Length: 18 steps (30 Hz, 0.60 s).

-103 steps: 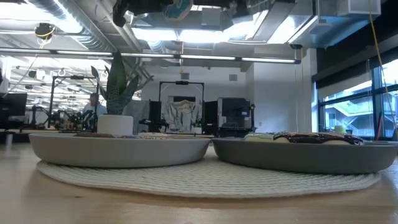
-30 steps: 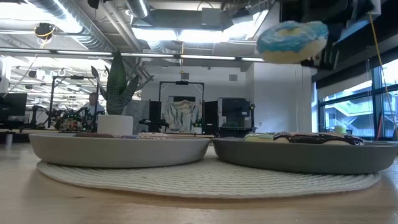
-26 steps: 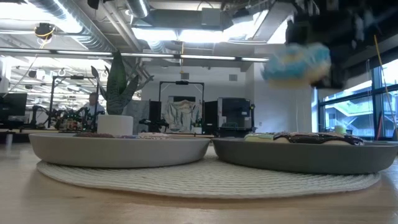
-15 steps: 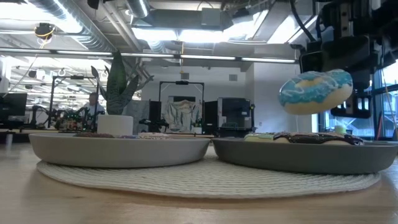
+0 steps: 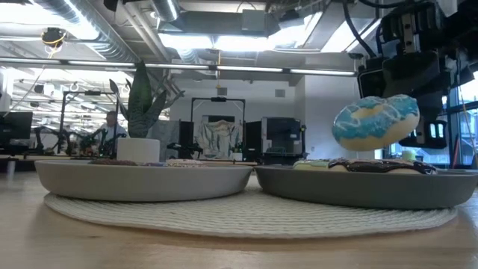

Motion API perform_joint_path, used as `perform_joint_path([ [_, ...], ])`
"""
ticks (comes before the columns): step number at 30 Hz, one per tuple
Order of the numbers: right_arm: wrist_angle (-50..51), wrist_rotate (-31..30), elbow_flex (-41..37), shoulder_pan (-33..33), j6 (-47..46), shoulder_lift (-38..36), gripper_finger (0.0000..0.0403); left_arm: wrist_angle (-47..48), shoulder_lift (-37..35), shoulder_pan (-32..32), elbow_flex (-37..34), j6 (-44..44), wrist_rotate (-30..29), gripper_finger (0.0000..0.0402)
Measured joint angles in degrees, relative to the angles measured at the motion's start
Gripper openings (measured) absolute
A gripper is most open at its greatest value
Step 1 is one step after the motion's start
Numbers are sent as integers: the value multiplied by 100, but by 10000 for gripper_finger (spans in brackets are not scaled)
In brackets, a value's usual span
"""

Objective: Pick & Place donuts
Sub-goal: Put the large blue donut on the dark gray plate

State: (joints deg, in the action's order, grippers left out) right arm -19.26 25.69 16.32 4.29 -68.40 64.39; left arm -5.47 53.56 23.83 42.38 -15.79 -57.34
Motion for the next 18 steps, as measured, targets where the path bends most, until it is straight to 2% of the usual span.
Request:
perform_joint_path([
  [6, -31, 229, 0, 0, 115, 12, 32, 0, 0, 0, 1, 0, -3, 246],
  [18, 29, 91, 0, 0, -41, 12, 32, -3, 0, 0, -1, -13, -4, 246],
])
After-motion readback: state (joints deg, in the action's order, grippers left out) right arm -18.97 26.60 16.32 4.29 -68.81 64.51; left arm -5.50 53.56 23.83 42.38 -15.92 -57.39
